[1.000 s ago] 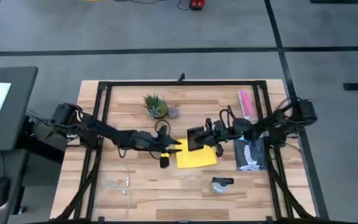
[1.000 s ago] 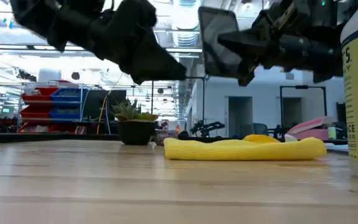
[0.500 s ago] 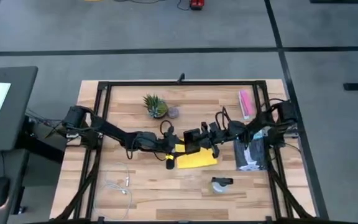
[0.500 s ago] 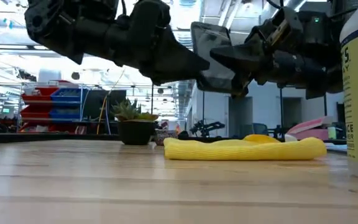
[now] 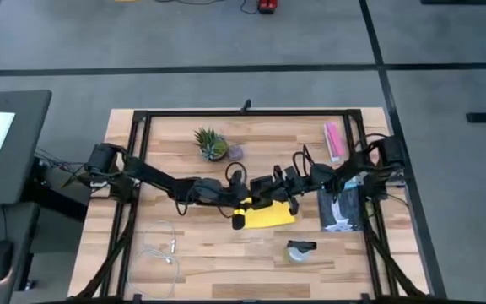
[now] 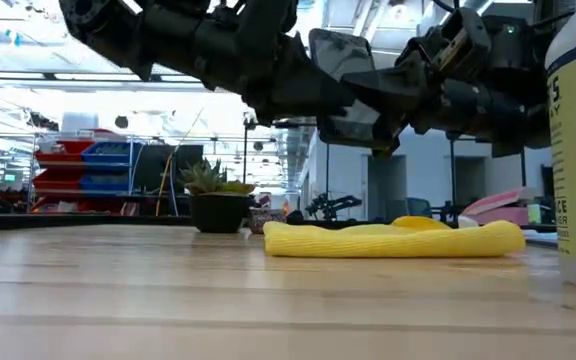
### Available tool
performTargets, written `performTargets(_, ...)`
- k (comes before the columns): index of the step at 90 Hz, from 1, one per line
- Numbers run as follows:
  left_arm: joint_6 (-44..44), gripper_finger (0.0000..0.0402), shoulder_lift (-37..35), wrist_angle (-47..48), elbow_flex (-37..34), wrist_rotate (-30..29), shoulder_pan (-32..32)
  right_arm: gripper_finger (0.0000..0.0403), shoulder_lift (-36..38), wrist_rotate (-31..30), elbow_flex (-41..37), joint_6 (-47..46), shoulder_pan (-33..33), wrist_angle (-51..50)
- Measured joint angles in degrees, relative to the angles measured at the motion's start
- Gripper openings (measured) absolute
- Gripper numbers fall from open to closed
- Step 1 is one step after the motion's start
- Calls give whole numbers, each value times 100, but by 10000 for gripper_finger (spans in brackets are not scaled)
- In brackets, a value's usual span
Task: Apply microfiber cloth
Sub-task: Spray the front side of the cellphone using a spray bottle
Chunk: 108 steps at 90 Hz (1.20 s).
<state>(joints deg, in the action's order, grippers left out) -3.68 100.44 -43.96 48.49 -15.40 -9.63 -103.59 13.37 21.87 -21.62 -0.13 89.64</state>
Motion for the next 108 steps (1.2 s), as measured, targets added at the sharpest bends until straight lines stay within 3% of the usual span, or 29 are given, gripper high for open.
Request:
performTargets(6, -128, 16, 0, 74, 0, -103, -4, 27, -2, -18, 0, 71, -6, -26)
performTargets(34, -96, 5, 1, 244, 9, -263, -14, 103, 423, 197, -68, 447, -350, -496)
performTargets(59, -965, 5, 11, 690, 0, -577, -48, 173, 2130, 676, -739, 1355, -570, -1609)
performTargets(70, -1073, 5, 11, 786, 0, -973, -77, 177, 3290, 441, -880, 1742, -138, -3171)
performTargets(88, -1063, 5, 11, 775, 0, -935, -114, 173, 4976, -1089, -546, 1820, 1298, -6297)
performTargets(99, -1063, 6, 11, 772, 0, -994, -135, 171, 5637, -1804, -337, 975, 2102, -7711)
performTargets(108, -1056, 8, 9, 758, 0, -963, -169, 171, 5932, -1751, -313, -269, 2602, -8227)
